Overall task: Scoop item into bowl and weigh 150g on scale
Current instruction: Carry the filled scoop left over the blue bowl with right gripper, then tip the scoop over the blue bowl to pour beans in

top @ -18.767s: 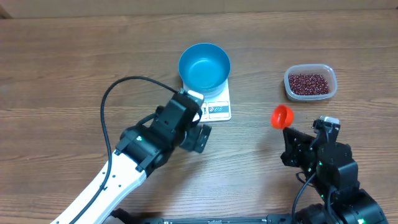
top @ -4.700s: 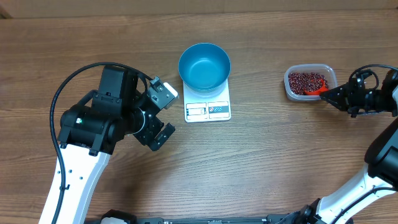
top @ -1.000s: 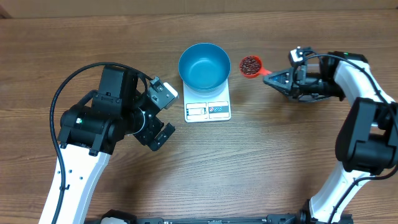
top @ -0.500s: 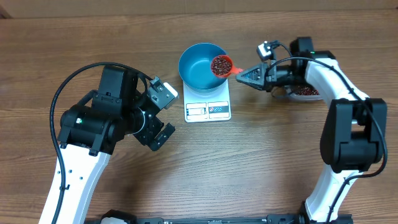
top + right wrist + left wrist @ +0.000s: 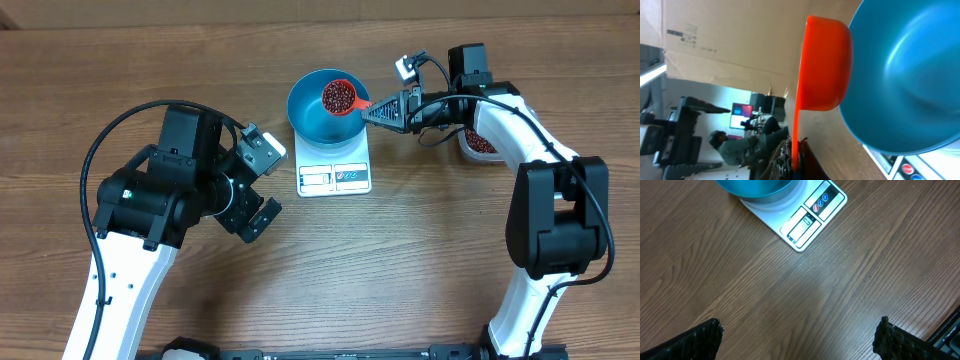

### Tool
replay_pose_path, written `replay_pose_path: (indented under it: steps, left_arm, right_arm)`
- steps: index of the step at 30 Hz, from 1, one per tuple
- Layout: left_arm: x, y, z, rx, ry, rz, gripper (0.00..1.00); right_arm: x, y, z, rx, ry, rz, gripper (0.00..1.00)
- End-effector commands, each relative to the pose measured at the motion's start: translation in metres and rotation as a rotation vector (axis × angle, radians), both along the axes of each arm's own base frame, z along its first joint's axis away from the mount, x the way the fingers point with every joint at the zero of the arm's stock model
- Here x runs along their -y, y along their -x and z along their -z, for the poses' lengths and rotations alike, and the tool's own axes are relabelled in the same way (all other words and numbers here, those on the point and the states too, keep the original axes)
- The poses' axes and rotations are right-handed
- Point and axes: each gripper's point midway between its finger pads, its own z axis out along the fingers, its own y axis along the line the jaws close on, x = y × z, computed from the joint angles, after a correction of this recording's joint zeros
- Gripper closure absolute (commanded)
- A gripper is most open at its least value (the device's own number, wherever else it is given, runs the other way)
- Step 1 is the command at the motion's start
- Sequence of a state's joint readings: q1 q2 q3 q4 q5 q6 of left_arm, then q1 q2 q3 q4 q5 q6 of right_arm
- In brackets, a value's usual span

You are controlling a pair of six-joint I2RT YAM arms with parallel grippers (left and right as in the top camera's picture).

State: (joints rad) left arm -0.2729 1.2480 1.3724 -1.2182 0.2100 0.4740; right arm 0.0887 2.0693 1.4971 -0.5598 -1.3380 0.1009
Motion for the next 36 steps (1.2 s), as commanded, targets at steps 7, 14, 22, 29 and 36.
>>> replay_pose_path:
  steps: [7, 14, 22, 29, 36]
  left_arm:
    - [0.002, 0.000, 0.001, -0.013, 0.019, -0.005, 0.00]
    - [0.002, 0.000, 0.001, -0.013, 0.019, -0.005, 0.00]
    - [0.002, 0.000, 0.001, -0.013, 0.019, -0.005, 0.00]
    - [0.002, 0.000, 0.001, -0.013, 0.019, -0.005, 0.00]
    - [0.002, 0.000, 0.001, -0.013, 0.019, -0.005, 0.00]
  right_arm:
    - [0.002, -0.011, 0.007, 0.050, 0.073, 0.040, 0.96]
    - [0.004, -0.013, -0.005, 0.097, 0.113, 0.069, 0.96]
    - [0.006, -0.010, -0.027, 0.150, 0.127, 0.085, 0.96]
    - [0.009, -0.008, -0.028, 0.186, 0.194, 0.106, 0.96]
    - [0.004, -0.012, -0.016, 0.228, 0.292, 0.122, 0.96]
